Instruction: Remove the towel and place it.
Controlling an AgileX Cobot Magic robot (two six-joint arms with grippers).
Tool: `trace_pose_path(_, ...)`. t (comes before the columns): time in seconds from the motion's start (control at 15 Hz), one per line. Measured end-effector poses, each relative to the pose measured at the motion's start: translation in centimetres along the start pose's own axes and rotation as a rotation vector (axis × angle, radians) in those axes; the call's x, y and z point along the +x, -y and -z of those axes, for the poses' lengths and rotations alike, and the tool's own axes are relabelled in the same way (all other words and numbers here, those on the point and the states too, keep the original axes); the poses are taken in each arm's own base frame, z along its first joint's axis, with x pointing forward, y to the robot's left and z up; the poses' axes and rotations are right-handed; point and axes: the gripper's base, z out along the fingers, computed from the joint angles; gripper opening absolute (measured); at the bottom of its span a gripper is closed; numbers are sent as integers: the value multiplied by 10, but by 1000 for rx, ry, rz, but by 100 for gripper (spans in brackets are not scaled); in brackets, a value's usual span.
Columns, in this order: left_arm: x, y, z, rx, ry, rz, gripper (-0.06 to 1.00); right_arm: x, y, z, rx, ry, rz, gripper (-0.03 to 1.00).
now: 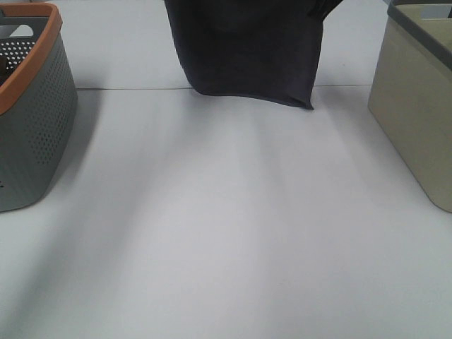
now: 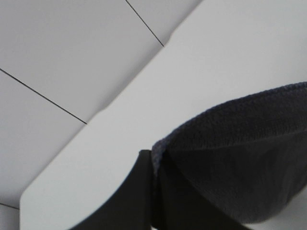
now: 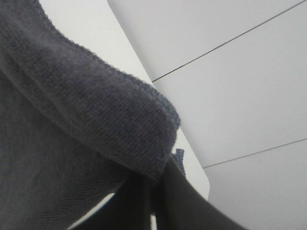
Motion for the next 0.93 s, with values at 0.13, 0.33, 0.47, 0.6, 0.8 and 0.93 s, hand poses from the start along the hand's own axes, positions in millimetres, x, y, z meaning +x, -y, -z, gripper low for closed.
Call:
trace_pose_path(0.13, 16, 19, -8, 85, -138, -7, 0, 8, -18, -5, -70, -25, 7, 2)
trace_pose_path(0.33, 33, 34, -1, 224, -354, -3, 0, 13, -46, 6, -306, -75, -65, 2)
trace_pose_path(0.47, 45, 47, 8, 379, -498, -4, 0, 18, -71, 22, -553, -143, -158, 2)
trace_pose_path(0.6, 49, 62, 12, 541, -524, -3, 0, 20, -92, 38, -804, -260, -312, 2)
trace_pose_path(0.8, 74, 89, 6, 662, -599, 29, 0, 21, -102, 51, -964, -368, -393, 2)
trace_pose_path(0.93, 100, 107, 8, 733, -694, 21, 0, 22, -106, 60, -1060, -409, -384, 2)
